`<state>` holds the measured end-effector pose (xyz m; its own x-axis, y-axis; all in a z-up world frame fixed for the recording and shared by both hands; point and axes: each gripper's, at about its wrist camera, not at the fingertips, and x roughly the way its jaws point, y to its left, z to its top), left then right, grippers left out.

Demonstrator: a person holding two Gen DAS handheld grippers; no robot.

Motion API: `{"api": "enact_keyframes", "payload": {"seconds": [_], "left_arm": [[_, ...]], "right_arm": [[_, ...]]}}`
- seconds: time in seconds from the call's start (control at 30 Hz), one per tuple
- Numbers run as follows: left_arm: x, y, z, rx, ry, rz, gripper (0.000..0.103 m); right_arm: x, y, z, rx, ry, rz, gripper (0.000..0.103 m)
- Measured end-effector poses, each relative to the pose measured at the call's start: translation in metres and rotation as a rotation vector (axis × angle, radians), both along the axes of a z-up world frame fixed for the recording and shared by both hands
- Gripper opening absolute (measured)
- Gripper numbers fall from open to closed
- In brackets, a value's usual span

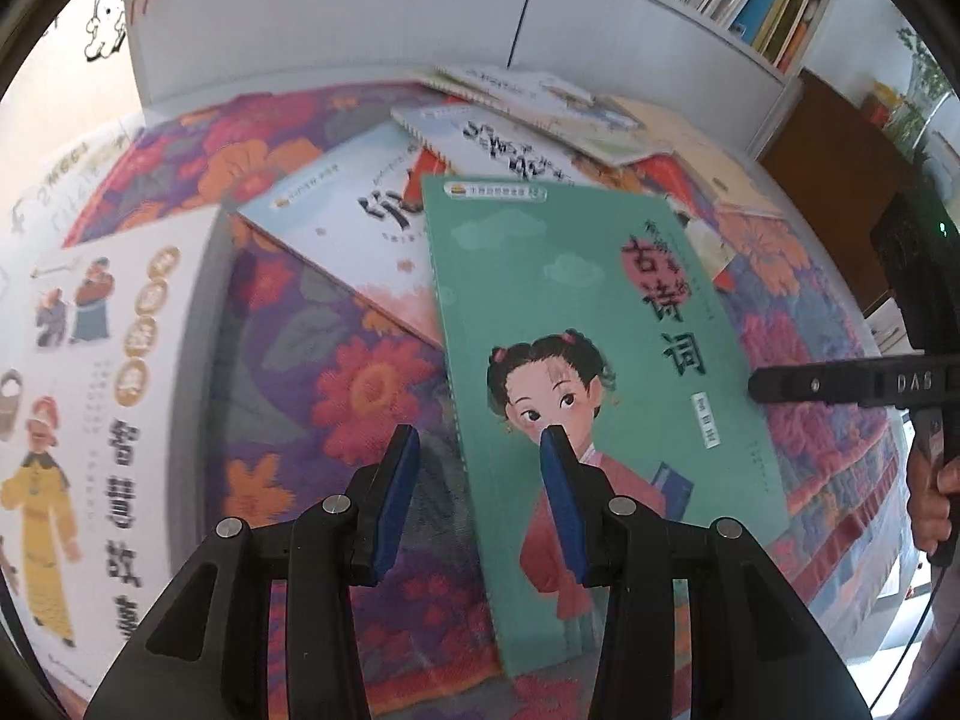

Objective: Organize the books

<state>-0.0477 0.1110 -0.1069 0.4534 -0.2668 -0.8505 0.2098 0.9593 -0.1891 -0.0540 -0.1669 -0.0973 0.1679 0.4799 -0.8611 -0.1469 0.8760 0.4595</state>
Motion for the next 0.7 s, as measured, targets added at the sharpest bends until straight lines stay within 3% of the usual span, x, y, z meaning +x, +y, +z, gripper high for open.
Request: {"api": "enact_keyframes", "payload": {"seconds": [0.27, 0.4, 0.6, 0.7], "left_arm": [[-0.006, -0.011, -0.001, -0.03, 0.03, -0.021, 0.042], [-0.02, -0.013, -0.001, -0.038, 0.053, -0.032, 0.042], [-0.049, -0.006, -0.003, -0.082, 0.098, -0.098, 0.042], [-0.043, 0.0, -0.005, -0.108, 0.106, -0.089, 0.039]], "right_arm": [[-0.013, 0.01, -0.002, 0.047, -0.011, 0.044, 0.029], [-0.031, 0.018, 0.003, -0.015, -0.048, 0.074, 0.034], [-0.064, 0.018, 0.001, -0.026, -0.015, 0.167, 0.039], [-0.064, 0.006, -0.004, 0.027, 0.001, 0.161, 0.038]]}}
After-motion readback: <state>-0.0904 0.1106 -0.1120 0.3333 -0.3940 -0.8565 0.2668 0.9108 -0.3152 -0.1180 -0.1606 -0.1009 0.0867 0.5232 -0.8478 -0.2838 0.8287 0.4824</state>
